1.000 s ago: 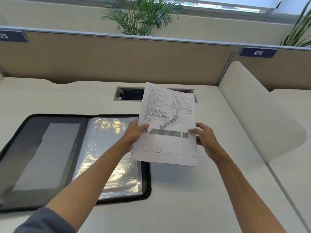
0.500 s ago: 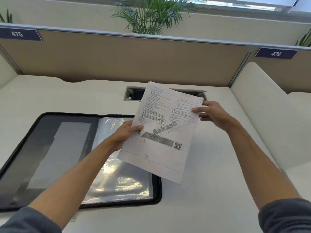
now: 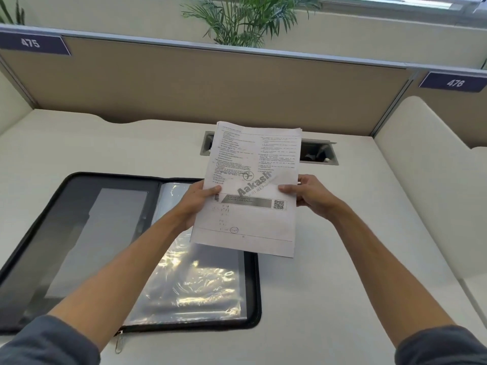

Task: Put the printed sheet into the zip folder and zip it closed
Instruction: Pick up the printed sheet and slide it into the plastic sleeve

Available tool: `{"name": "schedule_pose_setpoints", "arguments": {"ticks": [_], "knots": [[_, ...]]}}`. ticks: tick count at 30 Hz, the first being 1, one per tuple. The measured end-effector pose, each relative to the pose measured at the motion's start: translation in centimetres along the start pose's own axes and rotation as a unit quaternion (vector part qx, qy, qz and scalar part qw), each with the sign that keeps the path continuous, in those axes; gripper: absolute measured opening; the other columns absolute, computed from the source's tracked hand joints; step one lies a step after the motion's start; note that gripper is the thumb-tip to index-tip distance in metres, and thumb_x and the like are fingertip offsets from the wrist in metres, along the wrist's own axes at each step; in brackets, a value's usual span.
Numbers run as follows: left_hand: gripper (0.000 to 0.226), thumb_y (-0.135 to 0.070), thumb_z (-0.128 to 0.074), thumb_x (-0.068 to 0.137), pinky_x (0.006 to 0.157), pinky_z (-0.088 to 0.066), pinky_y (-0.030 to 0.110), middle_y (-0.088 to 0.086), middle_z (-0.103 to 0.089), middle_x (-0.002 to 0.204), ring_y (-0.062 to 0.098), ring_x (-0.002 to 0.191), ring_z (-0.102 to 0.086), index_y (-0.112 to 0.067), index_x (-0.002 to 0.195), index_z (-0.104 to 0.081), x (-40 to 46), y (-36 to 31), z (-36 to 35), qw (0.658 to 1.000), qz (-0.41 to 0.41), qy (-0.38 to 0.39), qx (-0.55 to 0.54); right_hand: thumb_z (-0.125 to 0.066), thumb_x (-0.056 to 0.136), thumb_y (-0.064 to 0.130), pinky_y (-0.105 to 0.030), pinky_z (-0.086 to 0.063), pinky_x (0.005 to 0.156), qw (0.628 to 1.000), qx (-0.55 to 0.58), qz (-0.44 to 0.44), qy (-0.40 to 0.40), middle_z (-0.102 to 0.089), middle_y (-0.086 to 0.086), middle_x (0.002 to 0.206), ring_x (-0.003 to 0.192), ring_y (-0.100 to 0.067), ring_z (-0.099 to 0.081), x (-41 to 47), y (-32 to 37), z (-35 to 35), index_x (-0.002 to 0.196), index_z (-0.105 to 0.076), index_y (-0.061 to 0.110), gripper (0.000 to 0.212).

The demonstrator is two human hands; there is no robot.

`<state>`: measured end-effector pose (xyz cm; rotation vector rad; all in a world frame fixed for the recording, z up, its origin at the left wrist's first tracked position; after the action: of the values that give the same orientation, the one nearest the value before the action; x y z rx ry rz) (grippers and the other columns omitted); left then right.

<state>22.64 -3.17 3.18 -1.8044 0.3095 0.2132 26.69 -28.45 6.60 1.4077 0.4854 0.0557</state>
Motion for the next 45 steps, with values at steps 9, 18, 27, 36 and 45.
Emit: {"name": "schedule_pose_setpoints", "arguments": {"ticks": [9,18,27,36,45], "knots": [[0.020,-0.030,-0.053,0.094,0.088,-0.047,0.032,0.000,-0.073,0.102,0.016,0.099,-0.065,-0.018,0.099,-0.069,1.9,0.2,4.8,0.966,-0.042,-0.148,0.209,-0.068,0.088,0.008,-0.028,-0.058,0.064,0.999,0.006,0.009,-0.039,-0.073,-0.007,0.111,0.090,-0.023,-0.072,0.8,-0.5,2.2,0.122,-0.064,0.006,0.034],[0.053,-0.019,-0.054,0.089,0.109,-0.028,0.048,0.013,-0.042,0.145,0.031,0.136,-0.034,-0.012,0.140,-0.043,3.9,0.4,7.4,0.799,-0.094,-0.179,0.566,-0.068,0.087,0.007,-0.028,-0.060,0.066,0.996,-0.009,0.008,-0.085,-0.074,-0.009,0.108,0.085,-0.020,-0.073,1.2,-1.5,4.9,0.115,-0.068,0.009,0.028],[0.058,-0.052,-0.043,0.093,0.112,-0.012,0.059,0.010,-0.019,0.159,0.028,0.148,0.000,-0.018,0.139,-0.044,5.4,2.6,7.1,0.654,-0.120,-0.116,0.738,-0.068,0.087,0.009,-0.029,-0.060,0.067,0.995,-0.011,0.007,-0.099,-0.074,-0.008,0.108,0.086,-0.020,-0.073,2.0,-2.0,6.0,0.112,-0.069,0.012,0.025],[0.046,-0.044,-0.069,0.079,0.106,-0.025,0.047,0.009,-0.054,0.129,0.027,0.132,-0.038,-0.012,0.111,-0.062,4.7,0.5,6.8,0.666,-0.196,-0.166,0.700,-0.067,0.088,0.008,-0.041,-0.057,0.082,0.993,-0.001,0.019,-0.114,-0.071,-0.013,0.113,0.096,-0.029,-0.068,3.3,-1.0,5.7,0.119,-0.065,0.004,0.031],[0.045,-0.042,-0.078,0.072,0.092,-0.036,0.041,0.008,-0.058,0.111,0.028,0.106,-0.053,-0.012,0.102,-0.060,4.4,-0.8,7.0,0.698,-0.191,-0.196,0.661,-0.064,0.090,0.006,-0.040,-0.057,0.080,0.989,0.014,0.048,-0.139,-0.070,-0.012,0.114,0.094,-0.026,-0.068,5.3,0.8,5.1,0.122,-0.063,0.004,0.032]]}}
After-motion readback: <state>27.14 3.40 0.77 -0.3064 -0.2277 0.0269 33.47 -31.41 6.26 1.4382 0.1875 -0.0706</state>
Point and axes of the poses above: each hand's wrist, its own x-axis towards the middle knuckle, its own z-axis out of the back of the hand, y = z × x, the point moved 8 cm from there along x, towards the middle knuckle
